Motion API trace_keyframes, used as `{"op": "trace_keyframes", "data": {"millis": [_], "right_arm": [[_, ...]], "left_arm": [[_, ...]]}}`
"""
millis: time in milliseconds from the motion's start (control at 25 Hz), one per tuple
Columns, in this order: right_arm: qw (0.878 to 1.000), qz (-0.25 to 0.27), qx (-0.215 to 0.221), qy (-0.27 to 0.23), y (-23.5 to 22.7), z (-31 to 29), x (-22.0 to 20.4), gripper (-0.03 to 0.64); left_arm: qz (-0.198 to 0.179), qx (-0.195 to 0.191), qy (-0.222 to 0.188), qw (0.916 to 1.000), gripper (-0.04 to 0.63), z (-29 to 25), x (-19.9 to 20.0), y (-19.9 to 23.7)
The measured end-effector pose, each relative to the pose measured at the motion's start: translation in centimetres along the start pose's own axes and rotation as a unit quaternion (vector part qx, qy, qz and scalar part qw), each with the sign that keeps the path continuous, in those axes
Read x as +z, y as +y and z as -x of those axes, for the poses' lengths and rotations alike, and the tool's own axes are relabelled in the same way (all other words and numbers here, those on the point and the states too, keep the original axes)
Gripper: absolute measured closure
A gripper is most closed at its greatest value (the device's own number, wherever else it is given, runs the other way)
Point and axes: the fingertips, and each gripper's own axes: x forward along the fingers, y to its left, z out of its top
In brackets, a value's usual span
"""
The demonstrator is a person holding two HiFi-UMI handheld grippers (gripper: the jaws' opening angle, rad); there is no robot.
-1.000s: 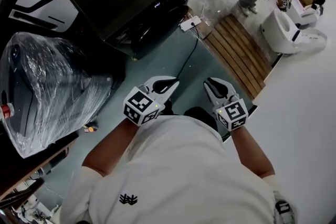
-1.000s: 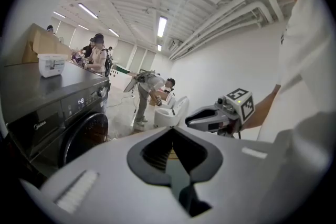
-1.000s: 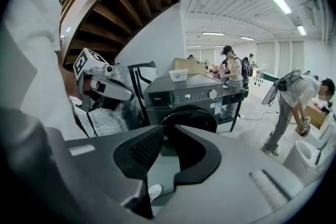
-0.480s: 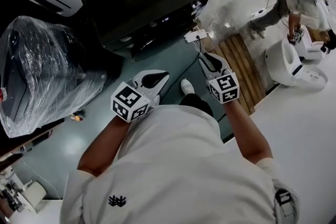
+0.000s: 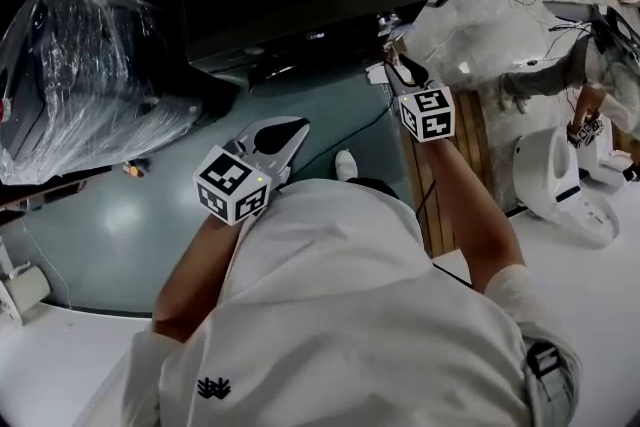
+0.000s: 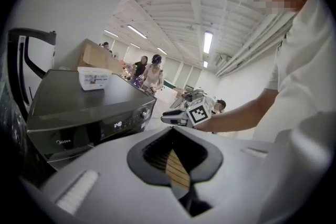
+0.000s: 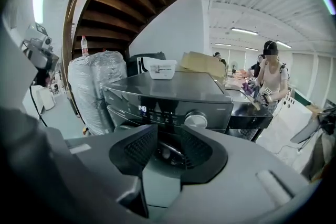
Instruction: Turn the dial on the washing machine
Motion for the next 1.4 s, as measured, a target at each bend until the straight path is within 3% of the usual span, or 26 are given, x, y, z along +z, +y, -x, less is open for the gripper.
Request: {"op": "trace_keyframes", "data": {"millis": [280, 760, 1400], "right_arm": [[0.999, 0.046, -0.022, 0.004, -3.6, -4.7, -0.2, 0.438], [0.995, 0.069, -0.062, 0.029, -6.3, -9.5, -1.5, 0.344], [0.996, 0.027, -0.082, 0.026, -7.2, -11.7, -1.0, 0.347]], "left_arm": [[0.027, 0.057, -0.019, 0.9978, 0.541, -0.1, -0.1, -1.0], [0.056, 0.084, -0.017, 0.9948, 0.541, -0.1, -1.9, -3.4], [0.04, 0.09, -0.004, 0.9951, 0.541, 0.8, -1.6, -3.4]]}}
